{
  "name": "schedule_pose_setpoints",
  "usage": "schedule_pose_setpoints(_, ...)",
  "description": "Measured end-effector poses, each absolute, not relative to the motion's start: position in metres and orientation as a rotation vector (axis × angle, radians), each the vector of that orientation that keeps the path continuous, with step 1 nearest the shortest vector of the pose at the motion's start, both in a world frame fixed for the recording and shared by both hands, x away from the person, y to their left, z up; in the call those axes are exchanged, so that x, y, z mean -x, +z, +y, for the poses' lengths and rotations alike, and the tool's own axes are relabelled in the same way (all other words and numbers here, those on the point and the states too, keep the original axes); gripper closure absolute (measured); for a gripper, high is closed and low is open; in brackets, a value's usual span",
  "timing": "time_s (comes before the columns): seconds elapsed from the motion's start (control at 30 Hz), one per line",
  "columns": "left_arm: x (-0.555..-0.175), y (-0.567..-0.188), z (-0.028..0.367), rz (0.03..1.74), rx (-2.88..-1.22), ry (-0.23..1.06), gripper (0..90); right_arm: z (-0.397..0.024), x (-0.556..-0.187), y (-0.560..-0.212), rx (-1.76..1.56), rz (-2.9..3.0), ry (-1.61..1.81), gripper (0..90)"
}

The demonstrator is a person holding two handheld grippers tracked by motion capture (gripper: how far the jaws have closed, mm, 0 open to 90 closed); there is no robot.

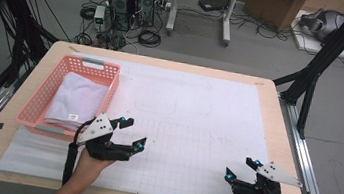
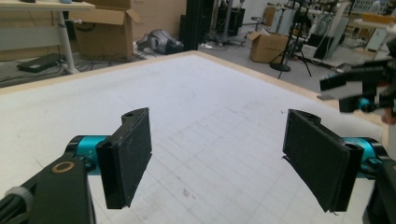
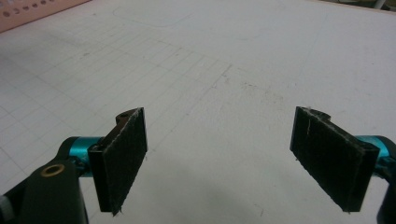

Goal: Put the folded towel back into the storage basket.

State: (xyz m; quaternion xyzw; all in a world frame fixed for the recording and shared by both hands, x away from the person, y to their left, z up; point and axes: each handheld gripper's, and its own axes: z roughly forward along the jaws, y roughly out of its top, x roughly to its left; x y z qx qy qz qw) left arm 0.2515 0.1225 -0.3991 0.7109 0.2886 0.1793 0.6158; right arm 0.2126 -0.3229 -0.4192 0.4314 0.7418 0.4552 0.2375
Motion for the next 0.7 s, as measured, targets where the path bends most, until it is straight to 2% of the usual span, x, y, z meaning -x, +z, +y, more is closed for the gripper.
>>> schedule_pose_setpoints(0.33,-0.242,-0.422,0.116,0.663,-1.675,0.389,24.6,-0.324,-0.205,-0.417,-1.178,2.002,1.258,17.5)
schedule_pose_setpoints(0.7,-0.241,-0.43,0.116,0.682,-1.696,0.389,25.0,-0.321,-0.206,-0.417,-1.164,2.016,1.238,17.5)
